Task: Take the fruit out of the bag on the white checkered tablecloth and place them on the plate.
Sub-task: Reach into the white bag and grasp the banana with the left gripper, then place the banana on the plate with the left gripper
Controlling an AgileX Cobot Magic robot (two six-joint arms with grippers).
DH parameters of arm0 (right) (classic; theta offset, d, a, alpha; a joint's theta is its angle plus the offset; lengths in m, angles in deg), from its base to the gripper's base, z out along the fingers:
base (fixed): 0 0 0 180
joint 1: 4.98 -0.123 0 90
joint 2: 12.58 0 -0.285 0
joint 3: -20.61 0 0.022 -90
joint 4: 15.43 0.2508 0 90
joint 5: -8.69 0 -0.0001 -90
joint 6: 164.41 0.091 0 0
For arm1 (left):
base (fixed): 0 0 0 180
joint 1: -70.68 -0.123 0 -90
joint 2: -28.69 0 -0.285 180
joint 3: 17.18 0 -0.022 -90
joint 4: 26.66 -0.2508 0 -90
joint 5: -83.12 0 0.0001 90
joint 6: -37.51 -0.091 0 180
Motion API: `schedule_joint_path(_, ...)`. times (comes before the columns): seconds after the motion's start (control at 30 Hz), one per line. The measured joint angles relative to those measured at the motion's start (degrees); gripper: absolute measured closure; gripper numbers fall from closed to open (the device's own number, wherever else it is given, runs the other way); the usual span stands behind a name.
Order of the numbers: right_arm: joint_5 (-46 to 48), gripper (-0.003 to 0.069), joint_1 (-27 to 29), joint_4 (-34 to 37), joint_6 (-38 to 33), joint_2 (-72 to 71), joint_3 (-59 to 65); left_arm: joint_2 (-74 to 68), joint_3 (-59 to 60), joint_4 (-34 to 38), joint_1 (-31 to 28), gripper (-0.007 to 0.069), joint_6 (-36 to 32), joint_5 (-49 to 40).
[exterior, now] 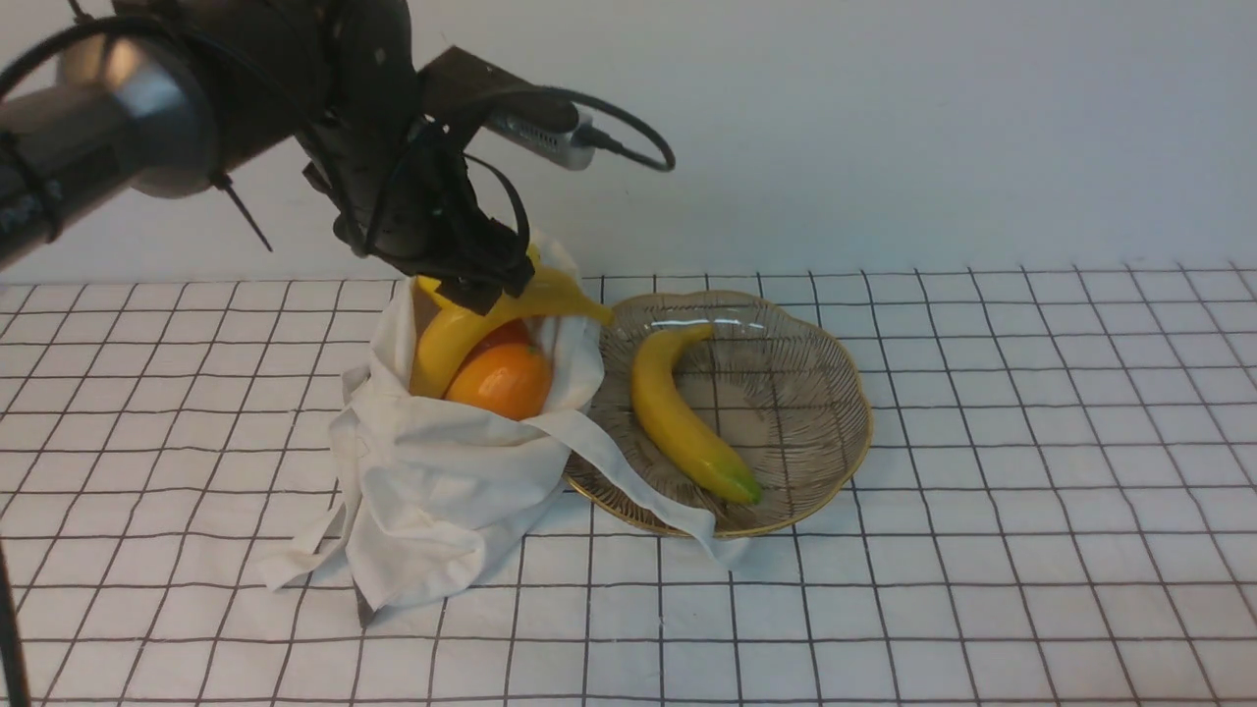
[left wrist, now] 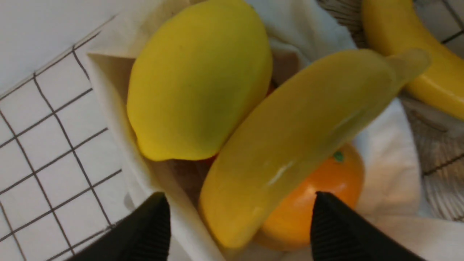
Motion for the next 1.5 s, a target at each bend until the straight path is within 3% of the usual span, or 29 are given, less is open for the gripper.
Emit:
schedule_joint_path(0.27, 0.0, 0.0673, 0.0, 0.0, 0.0, 0.0, 0.0, -4.5, 0.0, -0.4, 0.4, 0.0158, 0.0, 3.6)
schedule_joint_path(0.33, 0.0, 0.0673, 0.0, 0.0, 0.0, 0.0, 0.0, -4.9, 0.0, -0.4, 0.4, 0.0209, 0.0, 3.7)
schedule_joint_path(0.43, 0.0, 0.0673, 0.0, 0.0, 0.0, 0.0, 0.0, -5.0, -0.1, -1.1, 0.5, 0.0357, -0.1, 3.7)
schedule_joint_path(0.6, 0.0, 0.0673, 0.0, 0.0, 0.0, 0.0, 0.0, -3.8, -0.9, -0.9, 0.5, 0.0348, -0.1, 2.1)
schedule_joint_path(0.87, 0.0, 0.0673, 0.0, 0.0, 0.0, 0.0, 0.0, 4.2, -13.2, 0.9, 0.5, 0.0348, 0.1, -4.8)
schedule_joint_path(1.0, 0.0, 0.0673, 0.0, 0.0, 0.0, 0.0, 0.0, 5.4, -15.4, 12.2, 0.5, 0.0348, 1.5, -5.4)
schedule_joint_path(1.2, 0.0, 0.0673, 0.0, 0.0, 0.0, 0.0, 0.0, -0.5, -15.4, 37.6, 1.0, 0.0348, -1.8, -5.4)
schedule_joint_path(1.3, 0.0, 0.0673, 0.0, 0.0, 0.0, 0.0, 0.0, -5.2, -15.4, 42.8, 2.1, 0.0348, -3.0, -4.3)
schedule_joint_path(1.5, 0.0, 0.0673, 0.0, 0.0, 0.0, 0.0, 0.0, -14.7, -15.4, 45.1, 4.7, 0.0321, -3.1, -1.1)
